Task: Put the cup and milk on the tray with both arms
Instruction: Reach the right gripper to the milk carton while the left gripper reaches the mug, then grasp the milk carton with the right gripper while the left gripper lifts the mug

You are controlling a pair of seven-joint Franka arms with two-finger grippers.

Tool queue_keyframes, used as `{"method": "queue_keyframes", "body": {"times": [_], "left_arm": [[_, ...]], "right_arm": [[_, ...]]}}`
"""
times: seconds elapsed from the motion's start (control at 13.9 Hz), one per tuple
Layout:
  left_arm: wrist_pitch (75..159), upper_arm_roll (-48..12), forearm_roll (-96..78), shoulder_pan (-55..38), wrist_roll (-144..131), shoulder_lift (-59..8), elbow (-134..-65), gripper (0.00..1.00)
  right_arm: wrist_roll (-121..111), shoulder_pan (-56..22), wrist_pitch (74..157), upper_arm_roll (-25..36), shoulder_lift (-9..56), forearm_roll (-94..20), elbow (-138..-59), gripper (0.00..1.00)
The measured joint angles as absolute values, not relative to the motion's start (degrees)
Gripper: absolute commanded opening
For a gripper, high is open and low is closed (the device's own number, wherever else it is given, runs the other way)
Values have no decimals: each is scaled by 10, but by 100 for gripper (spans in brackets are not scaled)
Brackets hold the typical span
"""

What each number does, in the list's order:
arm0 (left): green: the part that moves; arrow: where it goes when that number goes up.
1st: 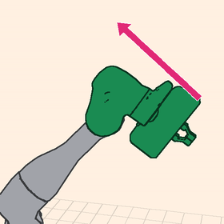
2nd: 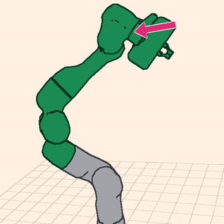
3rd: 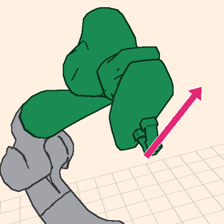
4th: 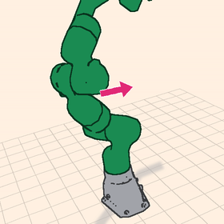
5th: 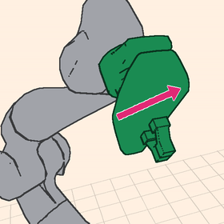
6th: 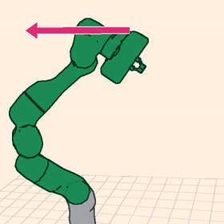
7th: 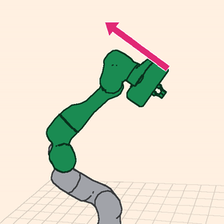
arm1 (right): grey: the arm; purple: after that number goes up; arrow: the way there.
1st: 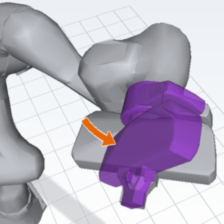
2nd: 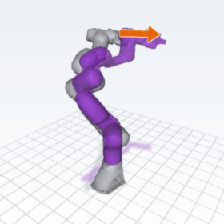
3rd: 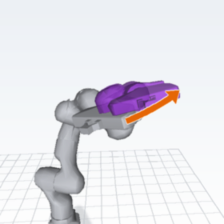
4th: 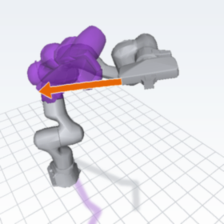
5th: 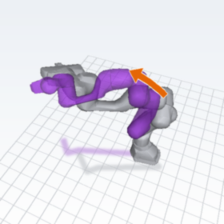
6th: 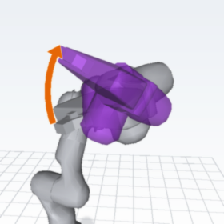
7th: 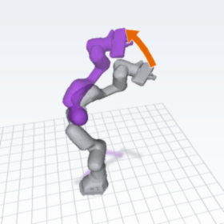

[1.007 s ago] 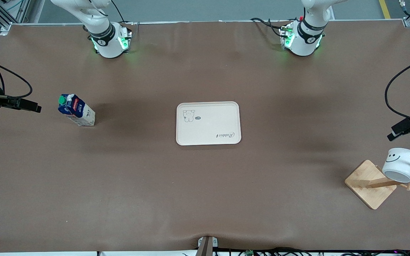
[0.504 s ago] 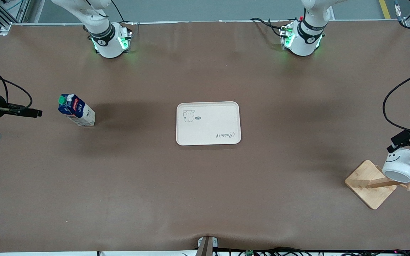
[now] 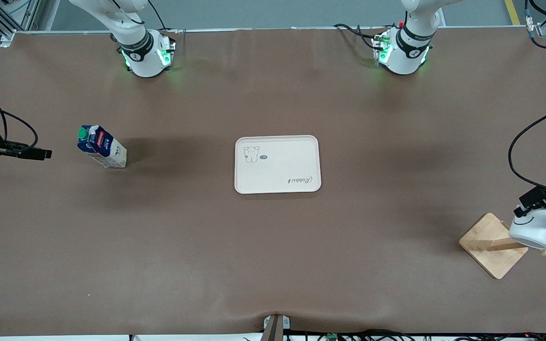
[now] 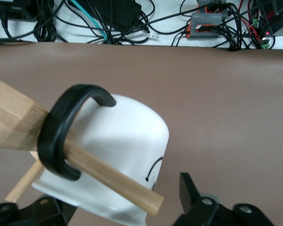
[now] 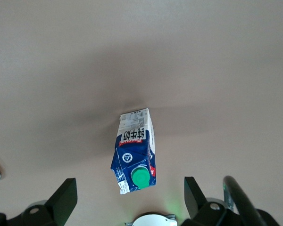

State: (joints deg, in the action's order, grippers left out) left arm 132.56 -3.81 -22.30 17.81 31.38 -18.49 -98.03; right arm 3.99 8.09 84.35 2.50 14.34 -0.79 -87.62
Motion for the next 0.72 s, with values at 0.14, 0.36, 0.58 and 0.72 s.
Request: {"method": "queue_keyframes", "body": {"times": [0.14,0.36,0.58,0.72], "left_arm": [[1325,-38,-223,176,314,-185,-974,67],[1322,-38,-223,176,314,-185,-974,48],[1311,-38,-223,175,314,-185,-974,31],[1304,-39,-223,173,314,-185,-974,25]], "right_arm": [[40,80,844,25,144,-7,-874,100],[40,83,839,26,153,-7,-886,100],[38,93,841,27,178,-7,-915,100],[28,105,842,28,191,-9,-928,100]]}}
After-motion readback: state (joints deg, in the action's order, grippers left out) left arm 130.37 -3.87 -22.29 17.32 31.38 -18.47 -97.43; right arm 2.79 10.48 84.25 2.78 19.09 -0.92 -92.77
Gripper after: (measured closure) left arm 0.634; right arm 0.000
